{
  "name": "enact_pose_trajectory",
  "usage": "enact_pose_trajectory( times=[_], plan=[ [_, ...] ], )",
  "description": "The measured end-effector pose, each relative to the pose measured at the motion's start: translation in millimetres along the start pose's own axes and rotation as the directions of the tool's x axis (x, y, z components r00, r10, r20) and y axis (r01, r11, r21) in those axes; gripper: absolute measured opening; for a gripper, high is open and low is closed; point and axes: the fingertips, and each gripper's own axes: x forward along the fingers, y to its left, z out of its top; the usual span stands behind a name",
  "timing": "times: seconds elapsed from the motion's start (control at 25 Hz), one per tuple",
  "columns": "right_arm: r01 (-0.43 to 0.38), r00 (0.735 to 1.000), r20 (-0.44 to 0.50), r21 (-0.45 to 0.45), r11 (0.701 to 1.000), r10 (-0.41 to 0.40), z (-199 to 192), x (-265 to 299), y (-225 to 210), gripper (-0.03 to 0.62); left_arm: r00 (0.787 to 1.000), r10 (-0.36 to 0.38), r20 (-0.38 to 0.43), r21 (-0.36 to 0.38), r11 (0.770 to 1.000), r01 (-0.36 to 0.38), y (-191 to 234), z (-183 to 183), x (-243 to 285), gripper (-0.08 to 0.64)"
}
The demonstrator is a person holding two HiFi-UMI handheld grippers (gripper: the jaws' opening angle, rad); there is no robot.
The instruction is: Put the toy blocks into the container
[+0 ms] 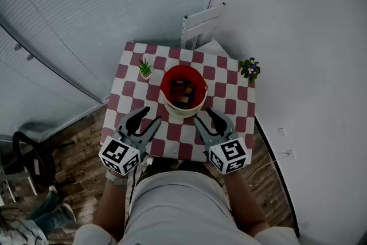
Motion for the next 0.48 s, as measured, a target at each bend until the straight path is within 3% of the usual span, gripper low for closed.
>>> enact_pose_trajectory(
  times=[0.48],
  plan=[
    [-0.018,1.000,0.003,-0.020,1.000,0.018,5.5,8.5,0.8,0.178,1.000,0.026,-0.004,-0.002,1.000,-0.026,4.7,-2.1,-5.4,0.156]
  ],
)
